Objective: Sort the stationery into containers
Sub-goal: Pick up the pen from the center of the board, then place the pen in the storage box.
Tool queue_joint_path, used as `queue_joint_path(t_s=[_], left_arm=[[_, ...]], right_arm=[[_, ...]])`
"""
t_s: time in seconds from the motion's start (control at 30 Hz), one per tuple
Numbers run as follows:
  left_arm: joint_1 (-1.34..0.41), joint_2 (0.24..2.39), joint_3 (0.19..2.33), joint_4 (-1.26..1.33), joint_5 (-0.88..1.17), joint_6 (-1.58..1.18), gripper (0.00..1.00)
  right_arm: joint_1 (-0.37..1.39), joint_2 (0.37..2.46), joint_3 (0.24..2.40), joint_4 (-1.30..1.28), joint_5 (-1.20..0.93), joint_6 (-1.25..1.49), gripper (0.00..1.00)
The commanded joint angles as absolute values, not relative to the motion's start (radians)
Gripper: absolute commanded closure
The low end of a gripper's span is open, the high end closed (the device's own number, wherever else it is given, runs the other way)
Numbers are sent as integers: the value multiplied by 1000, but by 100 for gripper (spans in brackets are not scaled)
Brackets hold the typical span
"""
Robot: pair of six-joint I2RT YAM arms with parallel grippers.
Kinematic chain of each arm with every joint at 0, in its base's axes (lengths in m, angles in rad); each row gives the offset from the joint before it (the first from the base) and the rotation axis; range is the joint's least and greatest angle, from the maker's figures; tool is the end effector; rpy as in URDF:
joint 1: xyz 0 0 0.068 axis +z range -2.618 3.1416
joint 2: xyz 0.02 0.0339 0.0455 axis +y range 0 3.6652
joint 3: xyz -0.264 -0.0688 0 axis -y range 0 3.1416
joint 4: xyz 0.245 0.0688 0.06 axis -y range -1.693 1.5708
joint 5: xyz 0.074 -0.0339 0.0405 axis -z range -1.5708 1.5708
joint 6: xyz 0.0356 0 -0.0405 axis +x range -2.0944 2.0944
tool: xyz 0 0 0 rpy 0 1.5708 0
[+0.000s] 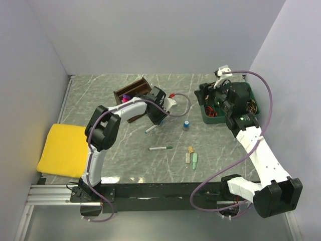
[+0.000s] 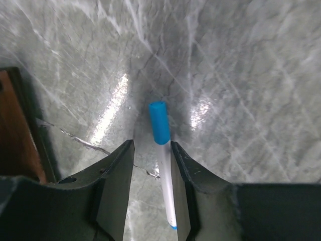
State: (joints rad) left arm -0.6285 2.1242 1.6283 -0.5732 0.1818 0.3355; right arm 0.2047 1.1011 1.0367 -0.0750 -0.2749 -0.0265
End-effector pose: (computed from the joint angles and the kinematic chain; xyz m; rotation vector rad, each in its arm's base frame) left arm 0.3644 -0.2728 0.1787 1.2841 2.3209 -0.3383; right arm 0.2488 0.0615 0.3780 -0.4006 1.6712 0.3671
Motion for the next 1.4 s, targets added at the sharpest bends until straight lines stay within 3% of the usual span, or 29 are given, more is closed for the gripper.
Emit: queue_joint_path(t_s=[0.0, 0.2, 0.3, 0.43, 0.6, 0.73, 0.9, 1.03, 1.17, 1.37], left_arm=[[-634, 2141, 1635, -571, 146, 333, 60], [-634, 2187, 1661, -597, 149, 321, 66], [-634, 2203, 1664, -603, 162, 314, 76], [-634, 2215, 1698, -659, 202, 316, 99], [-617, 2100, 1767, -738, 291, 339, 99], [-589, 1891, 1743, -653, 374, 402, 99], [-516, 1652, 1490, -344, 477, 411, 99], [-446, 1505, 1277, -97, 440, 408, 99], [-403, 1463, 1112, 139, 407, 429, 99], [-351, 1500, 1048, 227, 434, 440, 99]], right_arm=[[183, 1075, 1017, -35, -281, -5, 23], [161, 1086, 1006, -20, -290, -5, 23], [156, 1095, 1009, -18, -295, -9, 23], [153, 1112, 1023, -26, -296, -25, 24], [150, 1144, 1049, -31, -301, -34, 25], [152, 1186, 1069, -18, -319, -35, 25], [150, 1235, 1104, -18, -340, -40, 27], [153, 1287, 1149, -20, -360, -38, 28], [160, 1318, 1186, -31, -367, -49, 28], [166, 1338, 1227, -74, -356, -72, 29]])
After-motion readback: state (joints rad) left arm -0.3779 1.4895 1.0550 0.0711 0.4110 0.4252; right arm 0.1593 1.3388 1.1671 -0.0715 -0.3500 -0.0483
